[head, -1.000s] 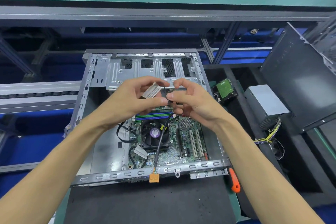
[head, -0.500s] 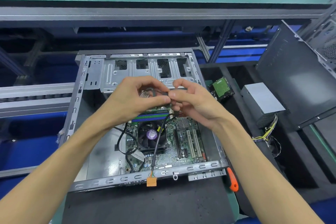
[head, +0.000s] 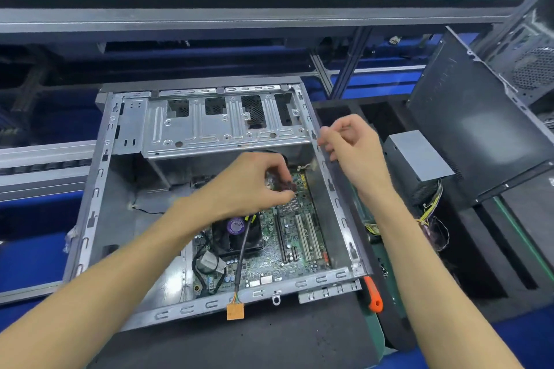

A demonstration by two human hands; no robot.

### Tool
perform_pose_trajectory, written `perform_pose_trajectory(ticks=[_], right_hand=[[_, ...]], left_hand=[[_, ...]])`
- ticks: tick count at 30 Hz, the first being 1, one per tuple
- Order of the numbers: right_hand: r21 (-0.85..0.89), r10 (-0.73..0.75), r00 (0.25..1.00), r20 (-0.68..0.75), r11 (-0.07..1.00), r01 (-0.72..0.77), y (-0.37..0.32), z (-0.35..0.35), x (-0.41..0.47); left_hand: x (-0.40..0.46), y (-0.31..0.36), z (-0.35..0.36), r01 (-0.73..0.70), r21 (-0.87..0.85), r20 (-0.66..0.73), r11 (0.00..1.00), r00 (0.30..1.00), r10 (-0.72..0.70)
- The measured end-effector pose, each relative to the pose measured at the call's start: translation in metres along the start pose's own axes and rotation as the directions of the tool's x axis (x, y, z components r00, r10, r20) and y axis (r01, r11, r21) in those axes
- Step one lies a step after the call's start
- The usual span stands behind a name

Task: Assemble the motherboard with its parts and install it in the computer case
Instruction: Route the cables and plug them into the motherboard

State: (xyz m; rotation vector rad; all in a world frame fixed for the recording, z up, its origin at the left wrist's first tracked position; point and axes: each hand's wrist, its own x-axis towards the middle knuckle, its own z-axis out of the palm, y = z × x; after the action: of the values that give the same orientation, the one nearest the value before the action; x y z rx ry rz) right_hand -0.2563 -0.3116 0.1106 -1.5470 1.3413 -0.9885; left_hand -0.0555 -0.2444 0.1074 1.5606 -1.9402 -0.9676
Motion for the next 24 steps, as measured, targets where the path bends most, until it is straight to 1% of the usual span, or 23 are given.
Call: perform_pose_trajectory(ticks=[1, 2, 4, 7, 10, 13, 17, 18, 21, 22, 24], right_hand=[[-0.033, 0.004, 0.999, -0.044, 0.999, -0.006, 0.007, 0.000, -0.002], [-0.068, 0.007, 0.998, -0.057, 0.998, -0.011, 0.013, 0.002, -0.004], [-0.087, 0.027, 0.999, -0.029, 0.996, -0.030, 0.022, 0.008, -0.008], [-0.103, 0.009, 1.000, 0.024, 0.995, -0.007, 0.027, 0.013, -0.016], [-0.091, -0.018, 0.999, 0.038, 0.996, 0.021, 0.027, 0.014, -0.019], [-0.074, -0.004, 0.999, 0.043, 0.997, 0.007, 0.025, 0.013, -0.019], [-0.040, 0.014, 0.999, 0.040, 0.999, -0.012, 0.024, 0.014, -0.020], [-0.035, 0.019, 0.999, 0.036, 0.999, -0.018, 0.024, 0.014, -0.020], [-0.014, 0.038, 0.999, 0.028, 0.999, -0.037, 0.024, 0.015, -0.020], [-0.007, 0.043, 0.999, 0.027, 0.999, -0.042, 0.024, 0.015, -0.020], [-0.002, 0.046, 0.999, 0.022, 0.999, -0.046, 0.024, 0.016, -0.020]], left_hand=[[0.007, -0.003, 0.009, 0.003, 0.105, 0.026, 0.994, 1.000, -0.006], [0.015, -0.007, 0.016, -0.001, 0.193, 0.054, 0.981, 0.998, -0.009], [0.032, -0.015, 0.027, -0.033, 0.316, 0.104, 0.948, 0.995, 0.000], [0.057, -0.025, 0.033, -0.052, 0.413, 0.128, 0.909, 0.992, -0.002], [0.078, -0.033, 0.040, -0.027, 0.476, 0.100, 0.879, 0.995, -0.023], [0.094, -0.041, 0.051, 0.040, 0.464, 0.082, 0.885, 0.993, -0.088], [0.108, -0.053, 0.053, 0.109, 0.423, 0.172, 0.900, 0.965, -0.197], [0.110, -0.056, 0.052, 0.116, 0.404, 0.178, 0.907, 0.963, -0.202], [0.111, -0.059, 0.051, 0.065, 0.389, 0.153, 0.919, 0.979, -0.134], [0.111, -0.059, 0.051, 0.072, 0.375, 0.147, 0.924, 0.980, -0.136], [0.112, -0.056, 0.048, 0.179, 0.310, 0.153, 0.934, 0.960, -0.235]])
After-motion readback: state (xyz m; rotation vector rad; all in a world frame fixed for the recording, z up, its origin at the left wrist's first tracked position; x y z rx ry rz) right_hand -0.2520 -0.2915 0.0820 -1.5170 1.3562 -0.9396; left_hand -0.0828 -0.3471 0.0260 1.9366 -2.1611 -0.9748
